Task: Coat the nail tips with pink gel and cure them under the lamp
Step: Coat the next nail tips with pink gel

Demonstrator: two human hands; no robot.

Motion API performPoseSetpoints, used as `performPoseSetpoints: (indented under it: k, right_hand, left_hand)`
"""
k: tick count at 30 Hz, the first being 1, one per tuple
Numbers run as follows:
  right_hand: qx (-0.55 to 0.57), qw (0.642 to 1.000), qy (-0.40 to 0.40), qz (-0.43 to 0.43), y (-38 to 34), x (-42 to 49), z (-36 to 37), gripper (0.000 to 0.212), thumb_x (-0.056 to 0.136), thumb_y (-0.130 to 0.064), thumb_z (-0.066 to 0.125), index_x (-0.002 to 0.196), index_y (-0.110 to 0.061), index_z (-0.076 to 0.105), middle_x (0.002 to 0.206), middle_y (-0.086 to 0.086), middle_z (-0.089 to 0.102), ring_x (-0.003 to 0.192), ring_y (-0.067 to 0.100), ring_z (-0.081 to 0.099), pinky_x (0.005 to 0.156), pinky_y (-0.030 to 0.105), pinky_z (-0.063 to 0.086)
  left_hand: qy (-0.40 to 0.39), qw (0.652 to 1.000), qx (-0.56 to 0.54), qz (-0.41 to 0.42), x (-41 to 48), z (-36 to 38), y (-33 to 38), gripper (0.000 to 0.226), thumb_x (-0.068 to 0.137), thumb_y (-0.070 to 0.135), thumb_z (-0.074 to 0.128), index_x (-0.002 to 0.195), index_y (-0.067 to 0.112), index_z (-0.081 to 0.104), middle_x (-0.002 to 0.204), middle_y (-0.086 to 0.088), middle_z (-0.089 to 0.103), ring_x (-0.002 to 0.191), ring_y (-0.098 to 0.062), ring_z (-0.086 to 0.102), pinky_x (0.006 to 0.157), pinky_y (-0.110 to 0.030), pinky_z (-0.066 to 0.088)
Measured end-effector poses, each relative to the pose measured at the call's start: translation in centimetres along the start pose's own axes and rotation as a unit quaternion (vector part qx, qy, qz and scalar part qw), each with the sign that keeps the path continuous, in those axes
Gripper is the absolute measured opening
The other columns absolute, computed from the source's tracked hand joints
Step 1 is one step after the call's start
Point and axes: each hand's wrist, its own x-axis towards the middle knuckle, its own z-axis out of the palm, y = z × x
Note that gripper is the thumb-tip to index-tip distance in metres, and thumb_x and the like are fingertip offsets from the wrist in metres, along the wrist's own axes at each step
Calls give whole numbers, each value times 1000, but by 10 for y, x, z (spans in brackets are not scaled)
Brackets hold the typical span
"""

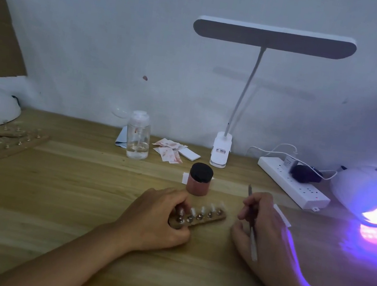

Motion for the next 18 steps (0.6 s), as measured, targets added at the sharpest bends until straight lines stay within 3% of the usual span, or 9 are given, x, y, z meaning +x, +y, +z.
performPoseSetpoints:
  k: [3,5,8,10,12,15,18]
  right_hand:
    - [14,1000,0,4,-7,-3,-2,41,75,-5,64,103,-22,39,88,-13,57,68,7,58,60,33,51]
    - [9,1000,15,1,-10,-4,-1,44,76,-4,61,104,-27,36,89,-16,56,63,7,58,59,36,51]
    - [23,998,51,39,-6,-3,-6,51,74,-2,60,103,-35,35,80,-16,60,58,5,62,59,39,53]
    - [45,996,51,55,-1,0,-10,41,80,-4,58,100,-34,37,78,-11,63,60,13,66,60,41,54]
    - [38,997,26,67,3,0,-11,25,90,-12,53,96,-31,38,76,-2,66,62,17,66,64,40,54]
    - [41,996,17,72,1,-1,-11,19,90,-25,58,94,-29,40,79,-10,66,67,3,61,62,26,50]
    - [71,991,-81,75,-2,2,-16,49,71,-57,69,100,-32,39,96,-26,58,72,-1,62,62,18,47]
  left_hand:
    - [-20,1000,-2,-24,-2,0,7,38,62,68,65,87,39,64,78,24,65,76,7,60,63,-14,43]
    - [-66,995,-74,-23,-2,2,18,44,60,75,68,87,40,69,78,28,68,75,9,63,65,-13,45]
    - [-129,978,-166,-3,-2,9,32,35,74,61,72,101,38,73,89,22,73,79,7,65,71,-12,48]
    - [-95,981,-167,-2,-1,10,31,22,82,39,75,101,29,74,86,15,73,76,4,65,72,-16,50]
    - [-46,988,-141,-34,3,9,25,23,82,24,77,104,26,70,89,14,68,78,2,60,76,-22,51]
    - [-69,991,-88,-69,14,5,20,56,81,30,78,131,32,52,118,18,58,96,2,51,88,-20,44]
    - [-123,987,-75,-71,28,13,23,70,83,39,76,144,35,42,134,16,51,120,-8,50,106,-32,40]
